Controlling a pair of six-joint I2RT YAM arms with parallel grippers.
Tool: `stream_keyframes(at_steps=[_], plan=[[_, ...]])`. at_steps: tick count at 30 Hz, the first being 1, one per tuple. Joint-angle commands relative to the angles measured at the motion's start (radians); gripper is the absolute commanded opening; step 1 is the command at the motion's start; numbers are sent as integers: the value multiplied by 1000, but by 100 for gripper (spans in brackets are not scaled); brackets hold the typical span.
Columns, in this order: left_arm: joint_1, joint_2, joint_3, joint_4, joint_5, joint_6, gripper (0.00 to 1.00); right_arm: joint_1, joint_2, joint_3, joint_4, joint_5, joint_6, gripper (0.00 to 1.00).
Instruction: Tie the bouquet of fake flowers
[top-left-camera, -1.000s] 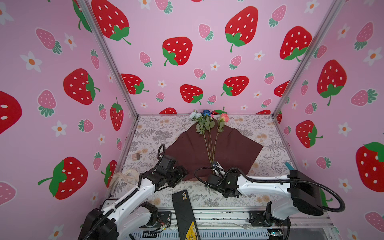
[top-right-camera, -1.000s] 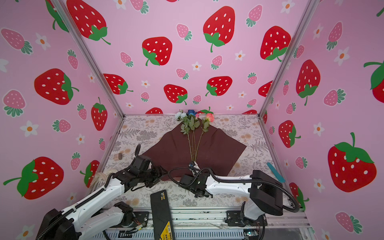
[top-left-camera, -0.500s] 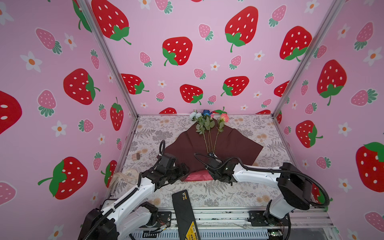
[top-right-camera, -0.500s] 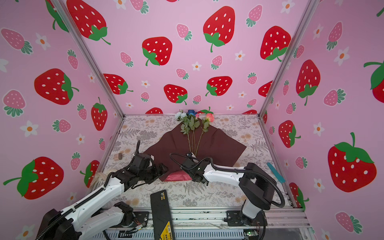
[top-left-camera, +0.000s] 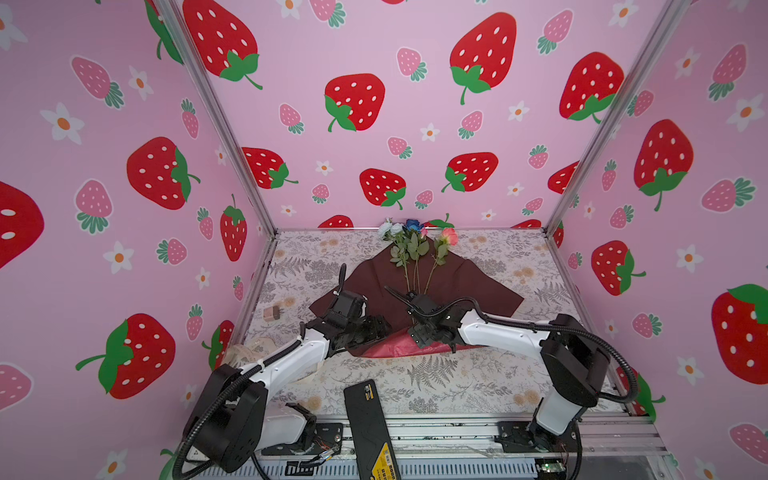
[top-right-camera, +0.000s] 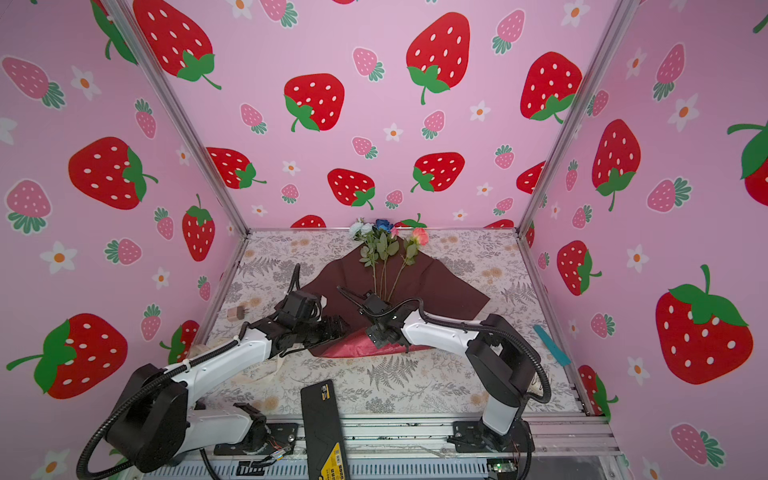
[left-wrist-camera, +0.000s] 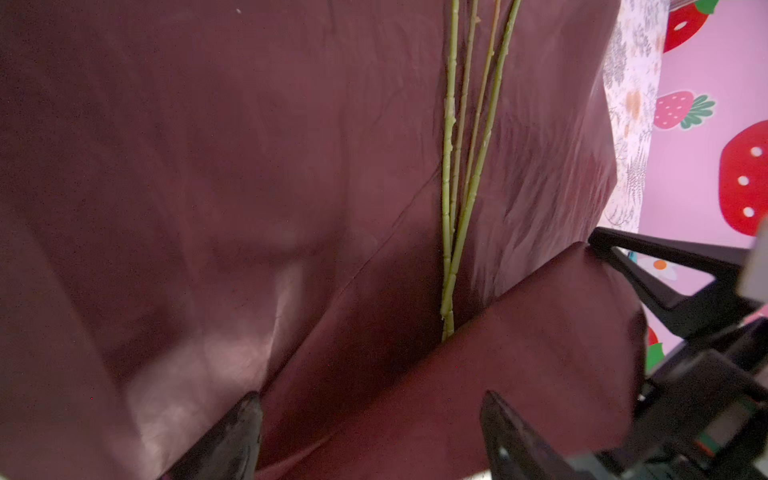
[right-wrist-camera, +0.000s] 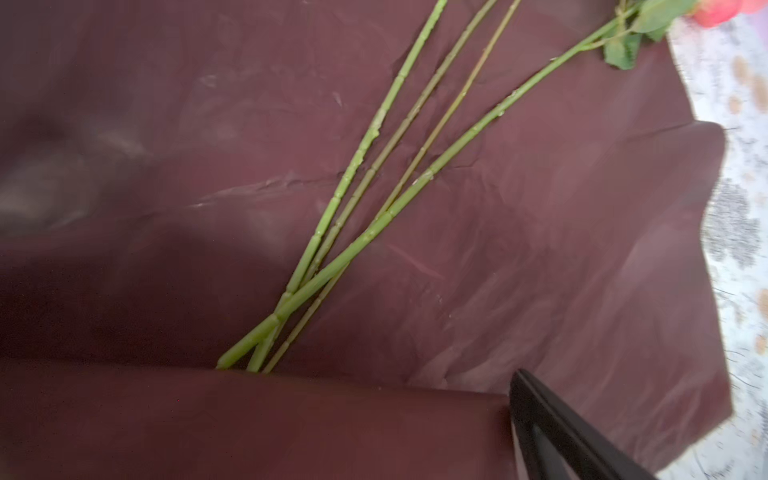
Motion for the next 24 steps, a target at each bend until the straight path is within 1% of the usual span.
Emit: stream_keyframes(at_steps=[1, 4, 7, 9, 12, 14, 17, 18, 22, 24], plan=[[1, 35, 47, 38, 39, 59, 81, -16, -1, 39, -65, -90, -30, 100], [0, 37, 62, 17, 53, 162, 81, -22, -1, 50, -85, -104, -39, 100], [0, -4, 92, -50, -11, 271, 81, -28, 10, 50, -95, -110, -42, 100], [2, -43, 104, -72, -26, 362, 81, -29, 20, 51, -101, -116, -44, 100], [2, -87, 91, -51, 28, 491, 81, -30, 28, 50, -102, -124, -46, 100], [-1, -108, 70, -24, 122, 562, 81, -30, 29, 51, -104, -132, -47, 100], [-11, -125, 22, 30, 211, 603, 81, -30, 27, 49, -111, -134, -52, 100], [-16, -126, 14, 32, 222, 610, 81, -29, 25, 51, -112, -133, -52, 100], [-33, -131, -15, 34, 217, 628, 83, -29, 24, 53, -115, -145, -56, 100], [-39, -134, -39, 62, 211, 617, 83, -30, 29, 59, -119, -148, -58, 100]])
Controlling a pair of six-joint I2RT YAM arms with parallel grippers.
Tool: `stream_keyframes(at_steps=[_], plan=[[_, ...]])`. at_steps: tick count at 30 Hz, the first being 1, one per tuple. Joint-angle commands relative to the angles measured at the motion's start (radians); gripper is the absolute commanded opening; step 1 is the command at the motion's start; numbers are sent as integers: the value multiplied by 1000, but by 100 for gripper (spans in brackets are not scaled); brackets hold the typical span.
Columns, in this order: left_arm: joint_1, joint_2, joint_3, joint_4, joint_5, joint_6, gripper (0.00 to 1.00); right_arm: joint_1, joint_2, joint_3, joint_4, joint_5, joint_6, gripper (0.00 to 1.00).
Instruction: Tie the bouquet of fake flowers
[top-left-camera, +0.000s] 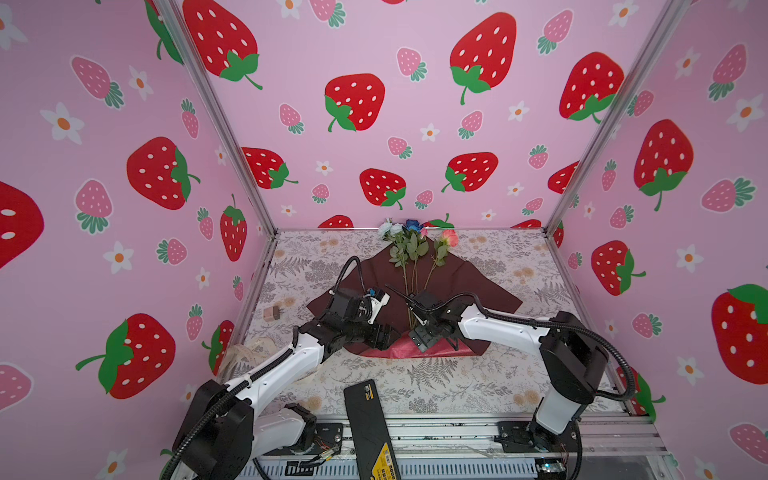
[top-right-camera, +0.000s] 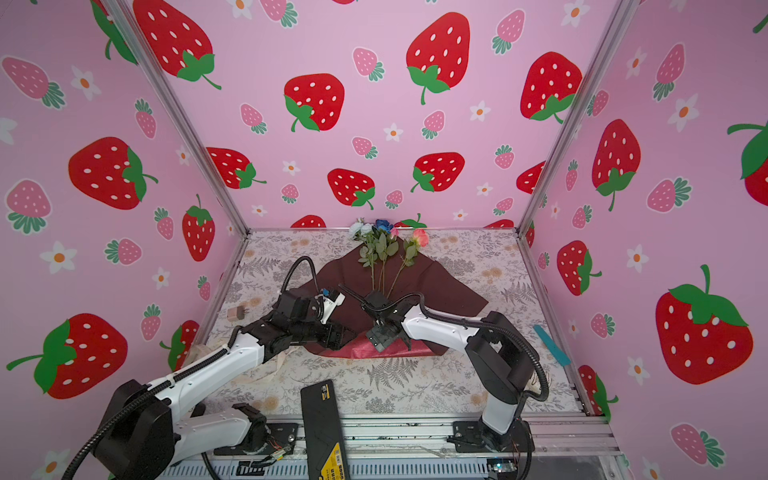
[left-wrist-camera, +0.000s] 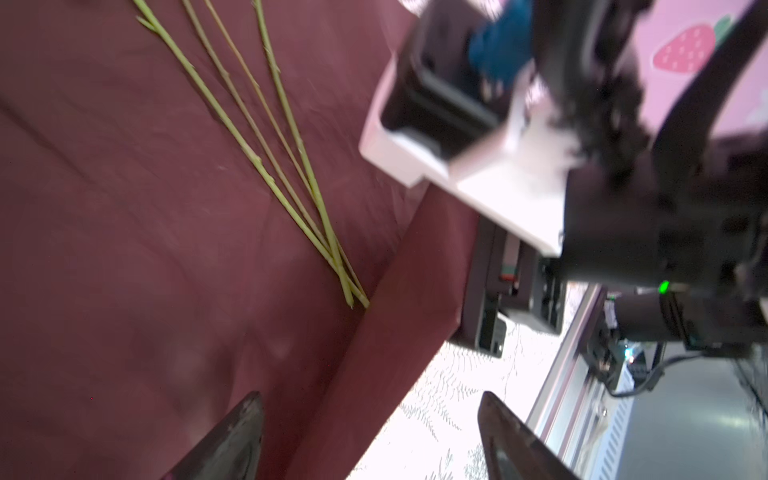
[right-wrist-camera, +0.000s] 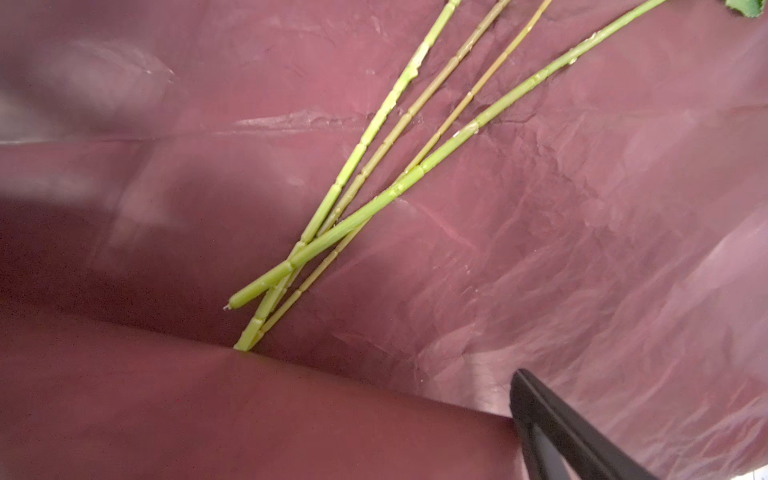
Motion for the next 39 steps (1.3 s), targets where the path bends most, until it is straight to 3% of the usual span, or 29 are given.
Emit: stream_keyframes(at_steps=[1, 9, 11, 17, 20, 25, 29, 32, 33, 39], plan=[[-10, -12, -41, 58, 26, 40, 83, -3, 17, 32, -32, -21, -30, 100], [-39, 38, -84, 128, -47, 4, 84, -2, 19, 44, -39, -31, -35, 100], [-43, 69, -76, 140, -72, -1, 81, -3, 16, 42, -44, -32, -35, 100], [-43, 131, -56, 164, -120, -39, 44, -2, -19, 18, -65, -35, -28, 100], [-43, 149, -50, 157, -140, -58, 18, -3, -57, -9, -79, -36, -22, 100], [-43, 162, -51, 144, -163, -70, 0, -3, -129, -54, -96, -37, -4, 100], [-43, 174, -49, 129, -167, -71, 4, -2, -173, -76, -116, -15, 25, 100], [-43, 169, -48, 131, -142, -79, 30, -3, -205, -80, -134, 8, 57, 100], [-43, 166, -46, 130, -139, -80, 33, -3, -216, -80, -140, 19, 66, 100], [-43, 137, -33, 88, -176, -82, 40, -4, -292, -55, -163, 76, 135, 100]])
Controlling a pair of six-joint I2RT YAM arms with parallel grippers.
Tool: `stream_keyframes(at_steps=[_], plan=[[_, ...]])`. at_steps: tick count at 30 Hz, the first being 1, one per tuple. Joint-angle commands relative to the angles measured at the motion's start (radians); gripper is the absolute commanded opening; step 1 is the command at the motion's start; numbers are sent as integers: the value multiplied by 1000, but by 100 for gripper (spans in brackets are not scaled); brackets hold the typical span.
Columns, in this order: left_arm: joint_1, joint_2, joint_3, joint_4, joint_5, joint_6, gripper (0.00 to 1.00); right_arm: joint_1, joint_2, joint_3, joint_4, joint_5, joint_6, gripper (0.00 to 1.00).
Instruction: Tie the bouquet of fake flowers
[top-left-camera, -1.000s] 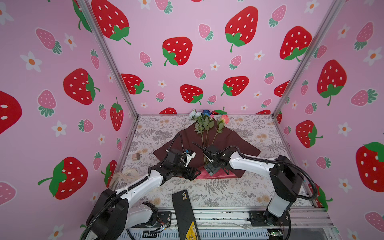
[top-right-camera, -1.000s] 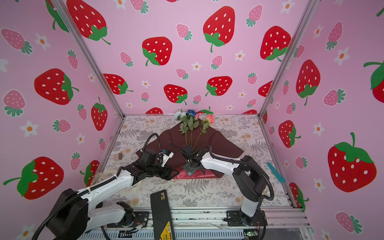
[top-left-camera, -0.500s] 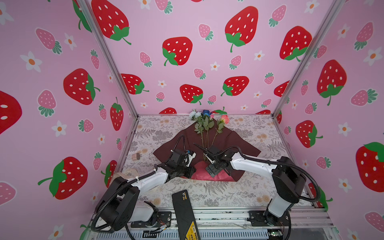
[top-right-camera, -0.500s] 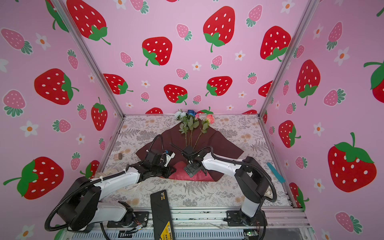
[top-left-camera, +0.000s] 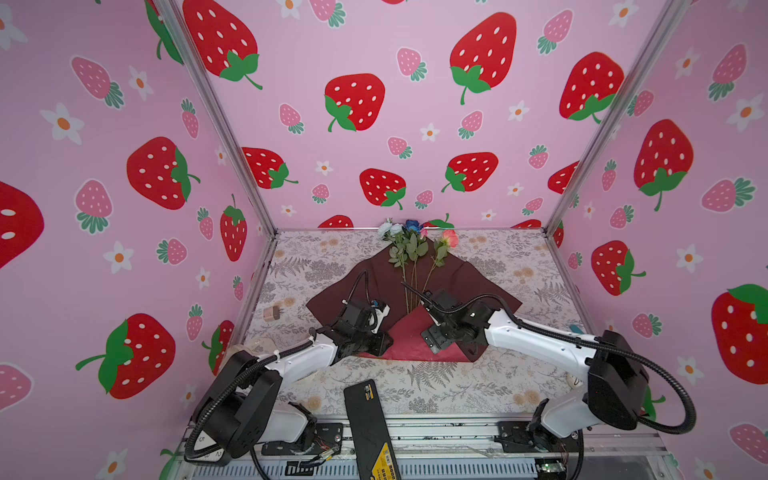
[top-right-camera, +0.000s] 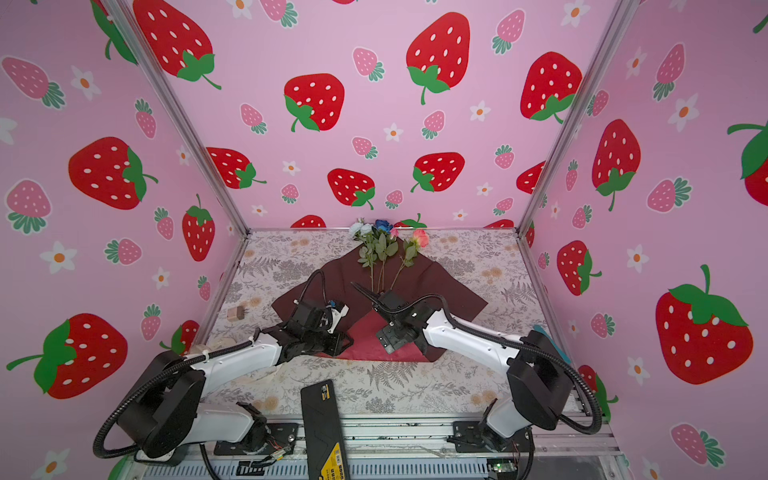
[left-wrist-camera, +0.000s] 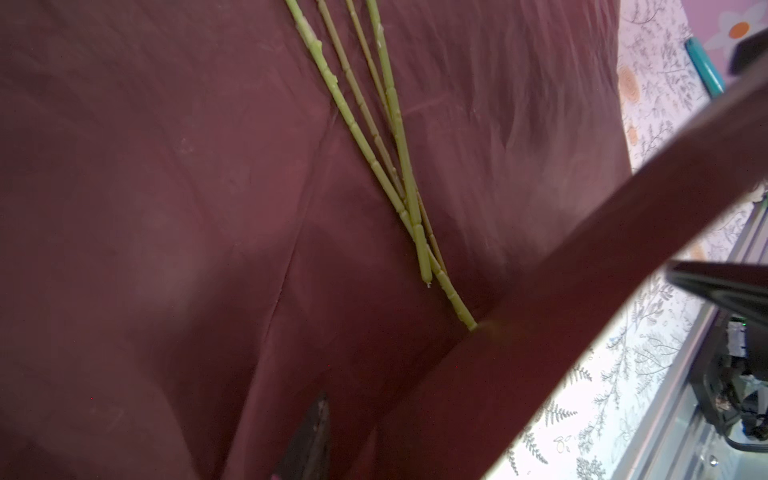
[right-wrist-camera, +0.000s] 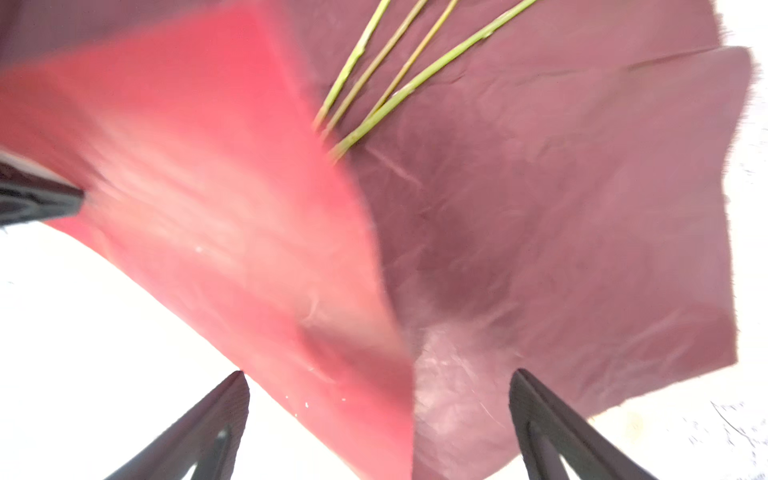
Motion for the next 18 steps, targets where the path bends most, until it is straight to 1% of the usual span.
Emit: stream_keyframes(at_steps=[1, 4, 5, 6, 9, 13, 15, 18], plan=[[-2, -21, 50, -58, -33, 9, 46, -4, -48, 31, -51, 48, 56, 100], [-3, -11, 66, -89, -94, -19, 62, -4, -55, 75, -76, 71, 87, 100], [-2, -10, 70, -94, -122, -37, 66, -3, -56, 89, -84, 79, 103, 99], [-3, -8, 73, -98, -149, -56, 68, -4, -59, 100, -89, 82, 114, 100], [-2, 7, 87, -105, -232, -108, 69, -4, -76, 129, -90, 71, 162, 100], [-2, 48, 105, -99, -269, -158, 69, -4, -110, 117, -29, -58, 194, 100], [-2, 70, 116, -111, -278, -171, 69, -5, -111, 98, -1, -136, 207, 94], [-4, 87, 116, -120, -272, -193, 68, -4, -101, 42, 46, -257, 234, 81]])
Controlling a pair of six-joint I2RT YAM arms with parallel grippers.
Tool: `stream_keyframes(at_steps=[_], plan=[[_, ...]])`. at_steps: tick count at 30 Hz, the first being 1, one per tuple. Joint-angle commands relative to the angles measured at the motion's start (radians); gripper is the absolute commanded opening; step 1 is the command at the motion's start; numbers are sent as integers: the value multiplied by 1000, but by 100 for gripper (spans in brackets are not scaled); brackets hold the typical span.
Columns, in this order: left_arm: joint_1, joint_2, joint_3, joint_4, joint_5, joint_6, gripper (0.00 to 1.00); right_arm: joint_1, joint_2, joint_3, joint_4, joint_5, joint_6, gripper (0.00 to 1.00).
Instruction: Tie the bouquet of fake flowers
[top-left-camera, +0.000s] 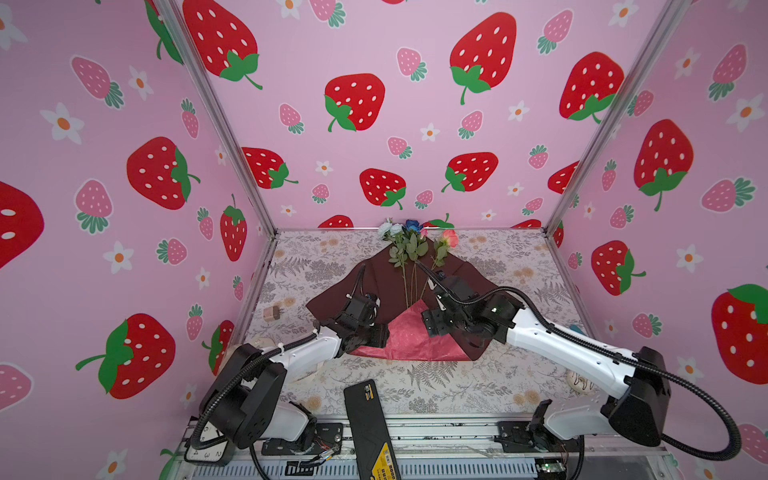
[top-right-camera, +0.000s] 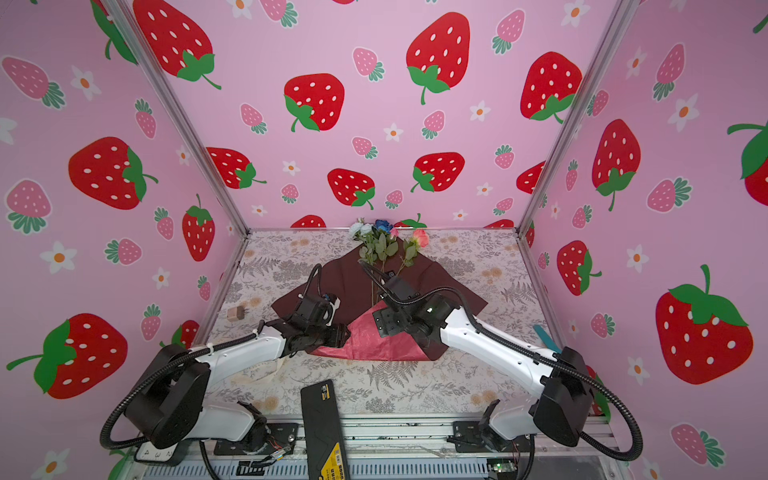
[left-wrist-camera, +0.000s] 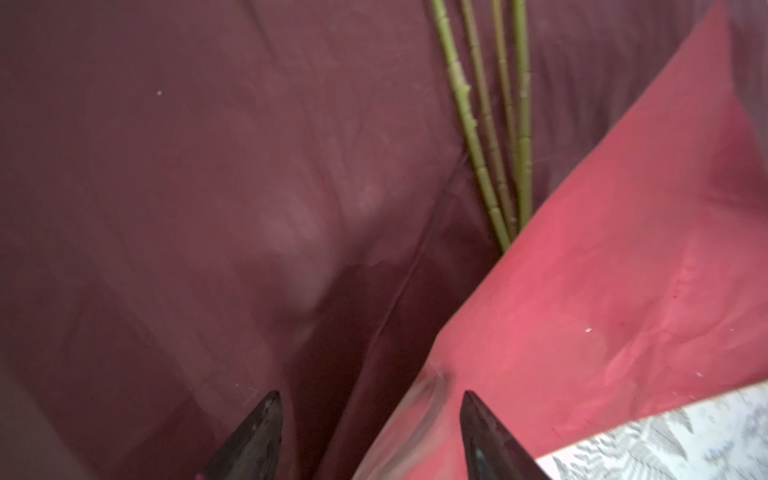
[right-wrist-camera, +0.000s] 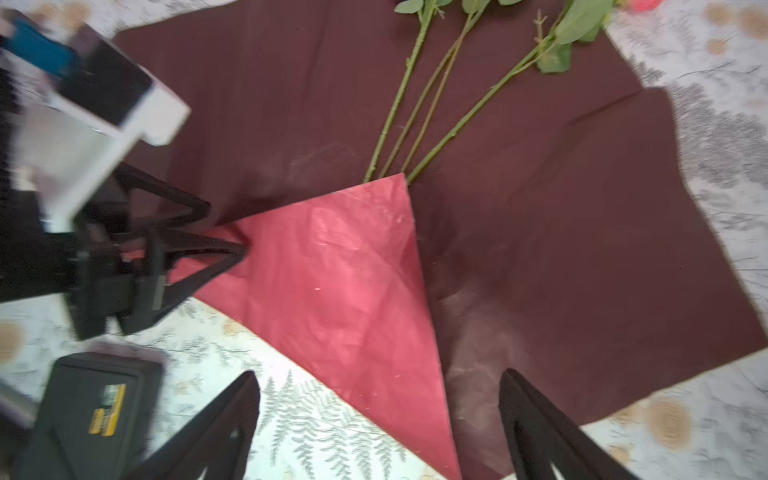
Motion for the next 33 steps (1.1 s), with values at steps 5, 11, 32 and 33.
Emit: stream_keyframes(at_steps=[5, 11, 32, 33], plan=[[-4, -6, 2, -45, -44, -87, 68, -3, 44, -165, 101, -258, 98, 60], [-5, 8, -19, -49, -44, -107, 66, -14, 104, -210, 104, -276, 114, 52], [-5, -2, -34, -125, -100, -147, 47, -165, 208, -372, 51, -212, 84, 32], [-5, -5, -33, -130, -102, -146, 47, -167, 198, -381, 41, -205, 91, 32]])
